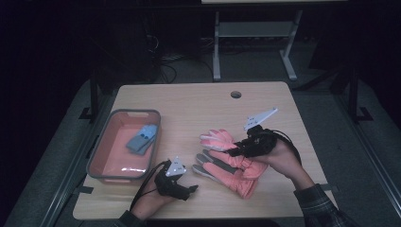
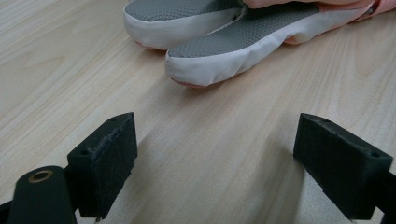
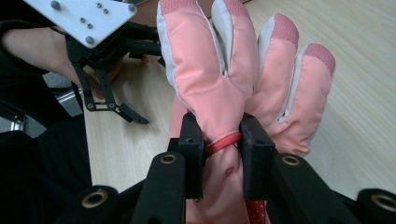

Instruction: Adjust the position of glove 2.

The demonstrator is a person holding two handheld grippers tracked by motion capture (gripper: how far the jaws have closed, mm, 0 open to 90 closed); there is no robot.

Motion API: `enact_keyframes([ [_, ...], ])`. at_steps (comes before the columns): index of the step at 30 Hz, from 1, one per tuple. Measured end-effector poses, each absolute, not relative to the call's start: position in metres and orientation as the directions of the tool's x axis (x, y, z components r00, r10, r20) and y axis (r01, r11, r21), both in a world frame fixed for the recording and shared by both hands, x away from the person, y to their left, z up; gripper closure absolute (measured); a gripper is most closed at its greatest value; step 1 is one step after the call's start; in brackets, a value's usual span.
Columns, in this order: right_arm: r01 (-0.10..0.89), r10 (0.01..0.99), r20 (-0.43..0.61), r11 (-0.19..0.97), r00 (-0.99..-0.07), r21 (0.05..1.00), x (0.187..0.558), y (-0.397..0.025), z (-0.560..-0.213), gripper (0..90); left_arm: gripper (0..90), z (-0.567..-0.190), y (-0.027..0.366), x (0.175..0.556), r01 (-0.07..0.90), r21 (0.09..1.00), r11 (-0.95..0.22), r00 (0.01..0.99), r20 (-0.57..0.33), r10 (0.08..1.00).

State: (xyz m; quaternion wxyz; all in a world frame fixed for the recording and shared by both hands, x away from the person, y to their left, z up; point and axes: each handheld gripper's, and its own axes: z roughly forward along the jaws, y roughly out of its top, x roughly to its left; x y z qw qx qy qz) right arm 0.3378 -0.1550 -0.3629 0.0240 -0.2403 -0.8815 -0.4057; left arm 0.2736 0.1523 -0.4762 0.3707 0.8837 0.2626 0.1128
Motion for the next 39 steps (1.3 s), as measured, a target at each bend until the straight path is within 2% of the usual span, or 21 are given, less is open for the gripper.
enact_keyframes([
  [14,0.44,0.382,0.245,0.599,-0.891,0.669,0.332,-0.135,-0.377,73.3,12.8,-0.476,0.152,0.273,0.383,0.718,-0.581,0.835,0.0,0.551],
  [28,0.397,0.378,0.169,0.683,-0.91,0.613,0.328,-0.114,-0.397,70.9,12.8,-0.477,0.152,0.273,0.383,0.719,-0.581,0.835,0.0,0.551],
  [32,0.404,0.38,0.175,0.688,-0.908,0.603,0.329,-0.113,-0.401,66.8,12.8,-0.476,0.152,0.273,0.383,0.718,-0.581,0.835,0.001,0.551],
  [35,0.417,0.383,0.193,0.68,-0.903,0.604,0.329,-0.113,-0.401,56.7,12.8,-0.477,0.152,0.273,0.382,0.719,-0.58,0.835,0.0,0.551],
  [39,0.427,0.393,0.202,0.656,-0.897,0.622,0.328,-0.116,-0.395,47.7,12.7,-0.477,0.151,0.274,0.385,0.719,-0.578,0.835,-0.006,0.55],
])
